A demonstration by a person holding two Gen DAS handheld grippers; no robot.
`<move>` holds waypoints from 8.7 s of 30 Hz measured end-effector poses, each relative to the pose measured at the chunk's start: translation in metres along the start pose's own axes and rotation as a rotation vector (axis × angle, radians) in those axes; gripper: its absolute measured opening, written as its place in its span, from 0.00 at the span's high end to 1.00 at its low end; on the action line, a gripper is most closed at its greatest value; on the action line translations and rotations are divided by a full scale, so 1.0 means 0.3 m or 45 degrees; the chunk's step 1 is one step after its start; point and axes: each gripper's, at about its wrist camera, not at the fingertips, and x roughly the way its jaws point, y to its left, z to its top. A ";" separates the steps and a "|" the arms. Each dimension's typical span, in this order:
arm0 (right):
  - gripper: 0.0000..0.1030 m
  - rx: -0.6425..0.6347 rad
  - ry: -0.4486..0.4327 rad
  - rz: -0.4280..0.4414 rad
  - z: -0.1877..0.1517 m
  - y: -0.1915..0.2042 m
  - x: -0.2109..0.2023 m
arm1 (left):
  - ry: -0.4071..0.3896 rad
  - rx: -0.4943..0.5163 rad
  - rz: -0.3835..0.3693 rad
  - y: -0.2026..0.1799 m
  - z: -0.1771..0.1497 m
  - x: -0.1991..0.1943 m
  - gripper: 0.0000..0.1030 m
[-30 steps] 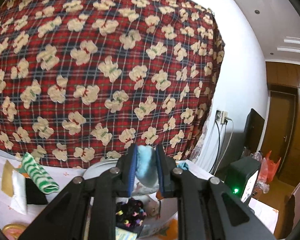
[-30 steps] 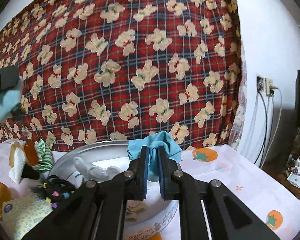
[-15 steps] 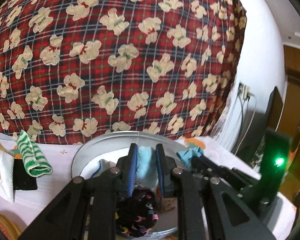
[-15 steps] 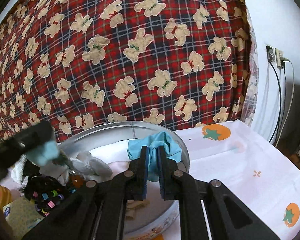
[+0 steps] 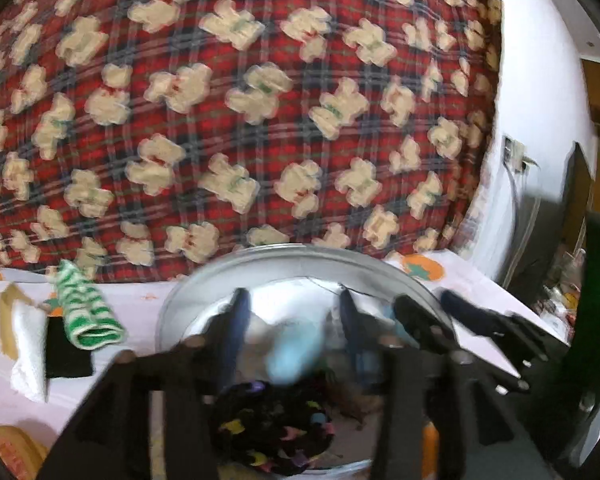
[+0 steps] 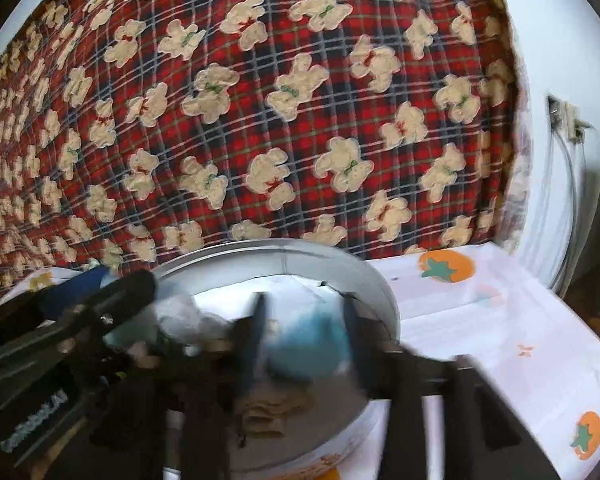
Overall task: Organize soft objects
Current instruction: 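Lower both tools into the tin and open them to drop the cloths, then withdraw both open tools from the tin toward the remaining pile, then grasp the white towel with the right tool while the left tool grasps the tan sponge, then carry the white towel and tan sponge in both tools over the metal tin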
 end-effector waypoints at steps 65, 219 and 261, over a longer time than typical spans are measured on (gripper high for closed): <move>0.13 0.222 -0.396 -0.247 -0.111 0.078 -0.434 | -0.384 0.129 0.200 0.210 -0.191 -0.497 0.00; 0.84 -0.102 -0.047 0.527 -0.201 1.209 -0.268 | -0.131 -0.287 0.654 1.165 -0.206 -0.507 0.65; 0.84 -0.179 -0.115 0.364 -0.227 0.737 -0.451 | -0.258 -0.241 0.439 0.761 -0.272 -0.682 0.65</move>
